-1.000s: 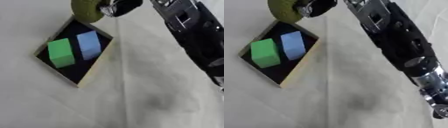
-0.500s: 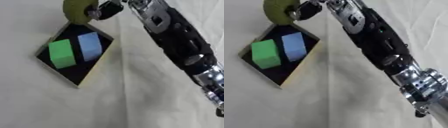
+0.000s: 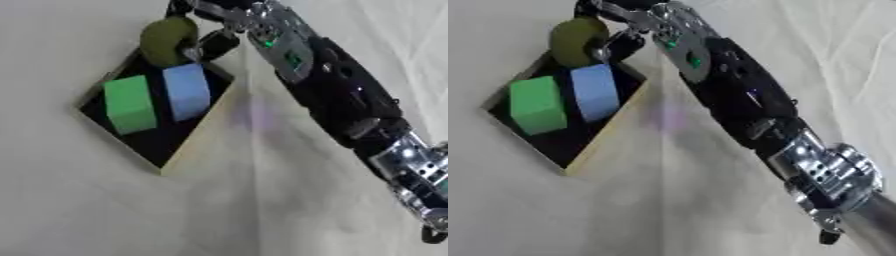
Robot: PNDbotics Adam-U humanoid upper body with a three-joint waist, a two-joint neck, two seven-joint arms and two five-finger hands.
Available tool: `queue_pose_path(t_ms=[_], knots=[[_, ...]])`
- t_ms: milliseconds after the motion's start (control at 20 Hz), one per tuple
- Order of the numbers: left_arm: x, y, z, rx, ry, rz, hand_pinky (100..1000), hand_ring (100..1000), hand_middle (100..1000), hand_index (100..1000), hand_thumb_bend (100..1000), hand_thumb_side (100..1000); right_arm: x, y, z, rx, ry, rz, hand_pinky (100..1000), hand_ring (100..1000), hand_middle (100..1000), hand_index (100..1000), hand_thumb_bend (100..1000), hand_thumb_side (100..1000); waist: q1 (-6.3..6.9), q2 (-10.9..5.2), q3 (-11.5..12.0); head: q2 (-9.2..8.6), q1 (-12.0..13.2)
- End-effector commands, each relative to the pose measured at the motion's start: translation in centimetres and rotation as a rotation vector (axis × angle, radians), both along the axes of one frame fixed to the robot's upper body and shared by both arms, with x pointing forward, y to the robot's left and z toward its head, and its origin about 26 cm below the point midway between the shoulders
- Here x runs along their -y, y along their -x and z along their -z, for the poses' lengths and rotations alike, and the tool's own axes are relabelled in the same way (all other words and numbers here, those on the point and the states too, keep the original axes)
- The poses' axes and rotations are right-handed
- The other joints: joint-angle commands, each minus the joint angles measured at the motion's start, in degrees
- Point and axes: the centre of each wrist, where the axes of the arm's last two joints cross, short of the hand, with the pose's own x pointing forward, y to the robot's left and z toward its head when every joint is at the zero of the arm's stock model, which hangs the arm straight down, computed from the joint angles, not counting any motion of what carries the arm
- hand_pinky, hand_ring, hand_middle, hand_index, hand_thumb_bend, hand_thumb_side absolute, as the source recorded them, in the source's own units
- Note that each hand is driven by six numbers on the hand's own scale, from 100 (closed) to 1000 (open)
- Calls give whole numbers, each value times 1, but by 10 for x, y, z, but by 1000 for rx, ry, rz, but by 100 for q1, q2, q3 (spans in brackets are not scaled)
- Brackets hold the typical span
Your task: Pick up objects on the table and place them in the box.
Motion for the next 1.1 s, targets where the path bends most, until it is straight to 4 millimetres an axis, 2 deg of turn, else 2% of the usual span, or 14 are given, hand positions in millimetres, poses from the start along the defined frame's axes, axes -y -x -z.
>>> queue_pose_path(t_ms=[50,250,300,350,400,450,500,550,750,800,1100], knots=[[1,3,-8,27,-13,10,766,799,773,809,276,758,9,-4,-5,8,19,0,813,743,570,684,100,100,-45,-25,30,-82,-31],[1,3,-8,27,-12,10,766,799,773,809,276,758,11,-6,-3,6,20,-1,813,743,570,684,100,100,-47,-20,36,-83,-34],[2,2,-9,29,-13,11,766,799,773,810,274,761,10,-7,0,-2,22,-7,851,901,808,794,100,100,-55,3,55,-82,-42],[2,2,-9,31,-15,13,766,799,773,810,274,761,9,-8,2,-16,25,-21,851,901,808,794,100,100,-67,35,78,-88,-50],[2,2,-10,32,-15,14,766,800,773,810,274,762,9,-8,2,-26,31,-36,895,971,877,872,100,346,-74,53,84,-85,-51],[2,2,-10,32,-16,15,766,800,773,810,274,762,10,-9,1,-32,39,-50,899,979,884,879,100,382,-77,61,83,-80,-48],[2,2,-10,32,-16,14,766,800,773,810,274,761,12,-9,0,-35,50,-61,939,1000,934,922,100,517,-79,64,80,-75,-45],[2,2,-10,31,-17,13,766,800,773,810,273,761,13,-9,-2,-32,69,-71,957,1000,967,941,100,513,-78,62,71,-68,-42],[2,2,-9,29,-16,10,766,800,773,810,273,761,18,-8,-8,-34,107,-93,959,1000,973,945,100,512,-74,54,50,-55,-37],[2,2,-9,27,-15,10,766,800,773,810,272,761,18,-8,-10,-31,107,-97,973,1000,1000,987,100,508,-69,45,42,-47,-39],[0,3,-6,16,-16,3,767,800,772,810,269,757,11,8,-40,44,71,-137,961,1000,1000,972,100,415,-34,-19,-40,7,-8]])
